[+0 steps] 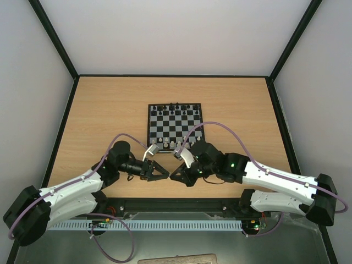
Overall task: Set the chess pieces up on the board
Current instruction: Adjust the chess piece.
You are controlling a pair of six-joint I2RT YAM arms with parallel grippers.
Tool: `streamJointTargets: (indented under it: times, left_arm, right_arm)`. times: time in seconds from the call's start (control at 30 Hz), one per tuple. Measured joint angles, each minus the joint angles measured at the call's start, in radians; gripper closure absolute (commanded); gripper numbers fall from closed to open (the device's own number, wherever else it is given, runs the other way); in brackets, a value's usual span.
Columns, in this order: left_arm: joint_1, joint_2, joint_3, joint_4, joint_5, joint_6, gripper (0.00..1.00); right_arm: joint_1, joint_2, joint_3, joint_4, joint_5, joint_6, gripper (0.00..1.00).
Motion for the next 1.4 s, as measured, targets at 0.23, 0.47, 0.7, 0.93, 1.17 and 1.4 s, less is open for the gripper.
streamJointTargets:
  times: [0.23, 0.47, 0.7, 0.93, 1.17, 1.4]
  left_arm:
    - [0.000, 0.001, 0.000, 0.001, 0.001, -0.001, 0.68]
    - [0.000, 0.023, 0.000, 0.015, 0.006, -0.001, 0.76]
    - [0.000, 0.031, 0.000, 0.024, 0.011, -0.002, 0.91]
    - [0.000, 0.031, 0.000, 0.023, 0.012, 0.000, 0.98]
    - [0.018, -0.007, 0.007, -0.031, -0.028, 0.031, 0.98]
    - [0.070, -0.058, 0.051, -0.089, -0.134, 0.052, 0.98]
  right_arm:
    - [0.000, 0.002, 0.000, 0.007, 0.002, -0.001, 0.96]
    - [0.000, 0.008, 0.000, 0.010, -0.001, -0.001, 0.96]
    - [0.000, 0.022, 0.000, 0.010, -0.005, -0.001, 0.96]
    - [0.000, 0.022, 0.000, 0.009, 0.002, -0.004, 0.72]
    - [0.000, -0.018, -0.007, 0.011, 0.083, 0.031, 0.43]
    - [0.000, -0.229, -0.095, 0.158, 0.183, 0.143, 0.48]
